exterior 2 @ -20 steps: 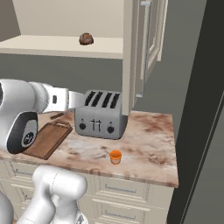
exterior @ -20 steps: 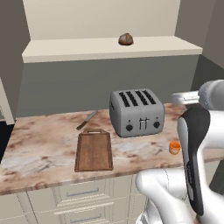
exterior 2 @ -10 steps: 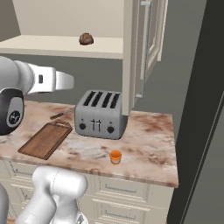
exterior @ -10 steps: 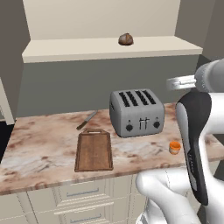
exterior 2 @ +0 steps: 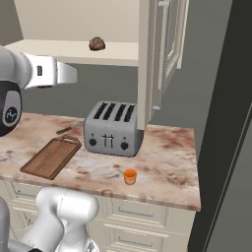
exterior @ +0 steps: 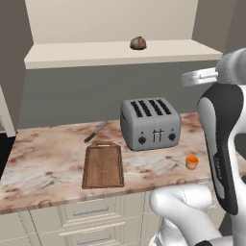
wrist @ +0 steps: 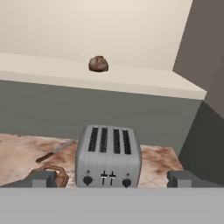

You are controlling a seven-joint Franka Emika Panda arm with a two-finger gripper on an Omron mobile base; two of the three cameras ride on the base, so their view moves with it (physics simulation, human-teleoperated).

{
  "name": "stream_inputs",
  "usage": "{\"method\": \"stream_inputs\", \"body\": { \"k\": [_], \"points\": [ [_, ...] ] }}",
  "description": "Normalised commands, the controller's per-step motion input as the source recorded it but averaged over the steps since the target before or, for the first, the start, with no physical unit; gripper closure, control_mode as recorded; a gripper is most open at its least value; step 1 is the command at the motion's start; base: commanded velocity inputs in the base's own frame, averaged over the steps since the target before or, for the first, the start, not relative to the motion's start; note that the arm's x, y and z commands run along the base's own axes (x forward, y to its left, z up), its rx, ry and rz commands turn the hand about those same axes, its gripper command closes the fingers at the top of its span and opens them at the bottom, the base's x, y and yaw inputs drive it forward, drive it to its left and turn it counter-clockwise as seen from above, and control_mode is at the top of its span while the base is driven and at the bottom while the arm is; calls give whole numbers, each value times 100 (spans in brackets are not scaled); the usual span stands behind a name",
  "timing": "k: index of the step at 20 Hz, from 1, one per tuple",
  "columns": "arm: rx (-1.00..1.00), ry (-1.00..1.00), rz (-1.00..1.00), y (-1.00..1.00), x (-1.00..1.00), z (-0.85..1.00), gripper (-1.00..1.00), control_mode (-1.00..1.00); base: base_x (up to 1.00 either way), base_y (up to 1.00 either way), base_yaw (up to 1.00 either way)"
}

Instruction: Pick the bread, place it on the cutting board, pick the jam, place it on the counter, and close the cabinet.

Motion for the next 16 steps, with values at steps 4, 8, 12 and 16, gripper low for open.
{"method": "stream_inputs", "body": {
  "k": [4,8,12,16],
  "points": [
    [0,0,0,19,0,41,-100,-100,0,0,0],
    [0,1,2,29,0,22,-100,-100,0,0,0],
    [0,1,3,29,0,27,-100,-100,0,0,0],
    [0,3,3,30,0,31,-100,-100,0,0,0]
  ]
}}
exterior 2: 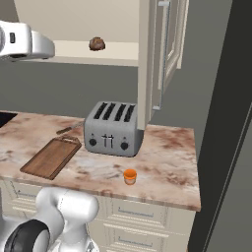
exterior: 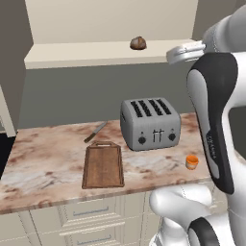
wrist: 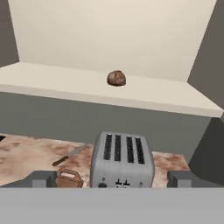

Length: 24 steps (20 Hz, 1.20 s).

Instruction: Pick the bread, place it on the cutting board, pick the jam, place it on the counter, and close the cabinet.

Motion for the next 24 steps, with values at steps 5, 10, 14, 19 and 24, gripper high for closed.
{"method": "stream_inputs", "body": {
  "k": [5,10,14,19,24],
  "points": [
    [0,8,0,34,0,34,-100,-100,0,0,0],
    [0,6,0,18,2,41,-100,-100,0,0,0],
    [0,2,0,10,5,16,-100,-100,0,0,0],
    [4,0,-1,5,15,2,-100,-100,0,0,0],
    [12,0,-1,0,3,0,-100,-100,0,0,0]
  ]
}}
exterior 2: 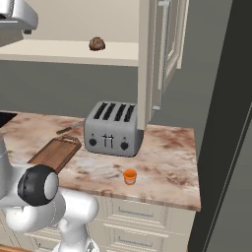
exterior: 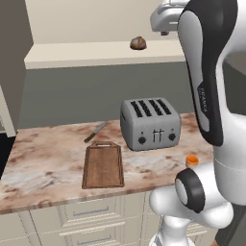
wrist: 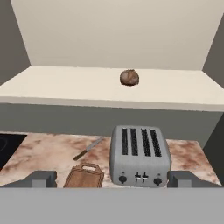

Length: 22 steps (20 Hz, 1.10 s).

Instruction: Pick the bread, place it on the cutting board, pick the jam, place it on the counter, and close the cabinet.

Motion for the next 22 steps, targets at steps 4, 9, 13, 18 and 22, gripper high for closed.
{"method": "stream_inputs", "body": {
  "k": [4,9,13,18,22],
  "points": [
    [1,0,0,0,13,0,-100,-100,0,0,0],
    [0,-1,0,0,25,-1,-100,-100,0,0,0],
    [0,0,0,0,28,-4,-100,-100,0,0,0],
    [0,0,0,0,21,-20,-100,-100,0,0,0],
    [0,0,0,0,21,-24,-100,-100,0,0,0]
  ]
}}
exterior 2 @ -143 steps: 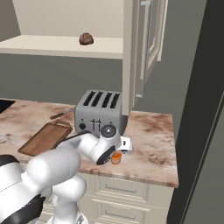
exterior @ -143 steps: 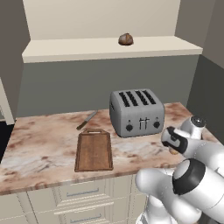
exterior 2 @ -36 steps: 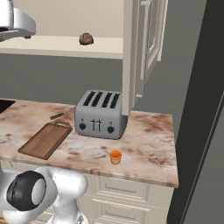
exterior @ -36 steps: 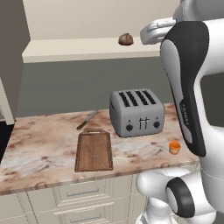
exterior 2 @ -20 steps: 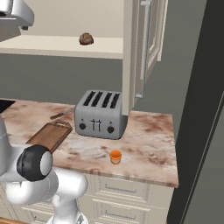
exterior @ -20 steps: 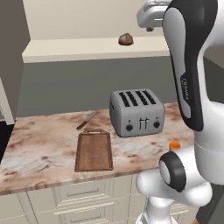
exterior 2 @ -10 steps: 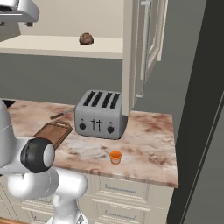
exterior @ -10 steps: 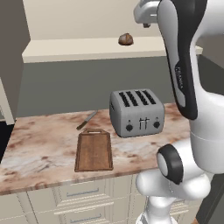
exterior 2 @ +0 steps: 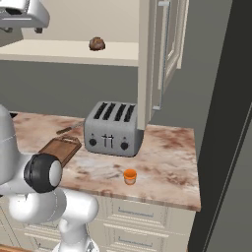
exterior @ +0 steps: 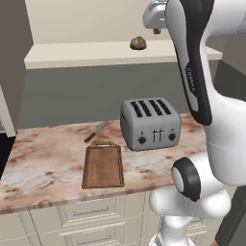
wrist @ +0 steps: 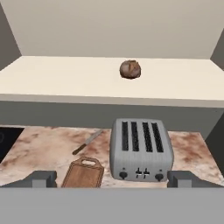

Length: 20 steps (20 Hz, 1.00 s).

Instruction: Pick the bread, place it on the cutting board, pick the jam, place it on the counter, and close the cabinet.

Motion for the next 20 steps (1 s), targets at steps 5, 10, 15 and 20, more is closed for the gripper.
{"method": "stream_inputs", "body": {
  "k": [5,10,15,20],
  "points": [
    [0,0,0,0,25,-18,-100,-100,0,0,0],
    [0,0,0,0,30,-12,-100,-100,0,0,0],
    [0,0,0,-4,31,-8,-100,-100,0,0,0],
    [0,0,0,-15,27,-4,-100,-100,0,0,0]
  ]
}}
